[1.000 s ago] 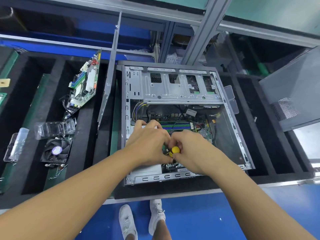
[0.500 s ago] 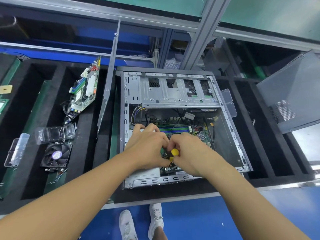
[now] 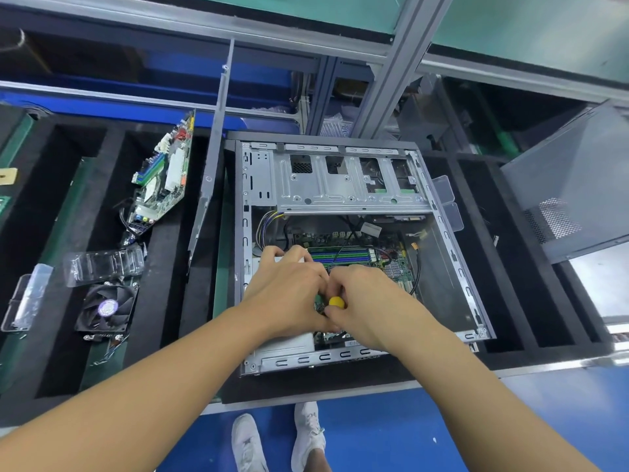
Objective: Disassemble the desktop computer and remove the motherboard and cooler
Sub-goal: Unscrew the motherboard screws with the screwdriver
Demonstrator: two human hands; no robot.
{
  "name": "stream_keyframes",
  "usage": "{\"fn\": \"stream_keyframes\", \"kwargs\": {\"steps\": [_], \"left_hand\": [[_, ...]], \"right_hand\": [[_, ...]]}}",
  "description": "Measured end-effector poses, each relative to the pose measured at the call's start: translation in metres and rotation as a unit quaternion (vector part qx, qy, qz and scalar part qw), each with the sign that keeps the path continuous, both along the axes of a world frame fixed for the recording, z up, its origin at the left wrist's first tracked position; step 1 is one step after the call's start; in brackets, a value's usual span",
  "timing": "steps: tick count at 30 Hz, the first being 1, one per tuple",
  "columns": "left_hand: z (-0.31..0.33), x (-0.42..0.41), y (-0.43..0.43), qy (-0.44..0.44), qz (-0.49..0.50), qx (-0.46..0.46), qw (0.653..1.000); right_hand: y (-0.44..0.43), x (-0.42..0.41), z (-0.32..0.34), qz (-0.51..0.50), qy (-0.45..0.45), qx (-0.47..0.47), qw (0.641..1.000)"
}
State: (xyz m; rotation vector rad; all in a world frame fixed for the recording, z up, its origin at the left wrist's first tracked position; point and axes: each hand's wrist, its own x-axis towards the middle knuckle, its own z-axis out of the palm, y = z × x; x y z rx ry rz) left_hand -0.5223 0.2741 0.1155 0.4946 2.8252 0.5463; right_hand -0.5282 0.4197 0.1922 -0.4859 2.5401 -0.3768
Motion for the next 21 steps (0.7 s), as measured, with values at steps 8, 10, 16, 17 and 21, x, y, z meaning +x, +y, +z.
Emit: {"fn": "stream_keyframes", "kwargs": {"steps": [8,10,16,17,21], "left_hand": [[-0.006,-0.002,0.0,0.012,-0.003,0.01,1.0],[-0.005,-0.001,-0.001,0.01,-0.005,0.012,1.0],[0.01,-0.007,-0.006,-0.065,0.028,0.082,0.994],[0.013,-0.009,-0.007,-0.084,0.042,0.1,0.991],[0.019,-0.017,-0.007,-0.112,0.057,0.092,0.988]], "right_hand": [[0.011,-0.002,0.001,-0.03,0.005,-0.008,0.999],[0.013,-0.004,0.002,-0.043,0.01,-0.02,0.999],[0.032,-0.014,0.021,-0.087,0.04,-0.064,0.993],[0.037,-0.017,0.025,-0.098,0.05,-0.073,0.991],[0.057,-0.028,0.041,-0.143,0.098,-0.121,0.977]]}}
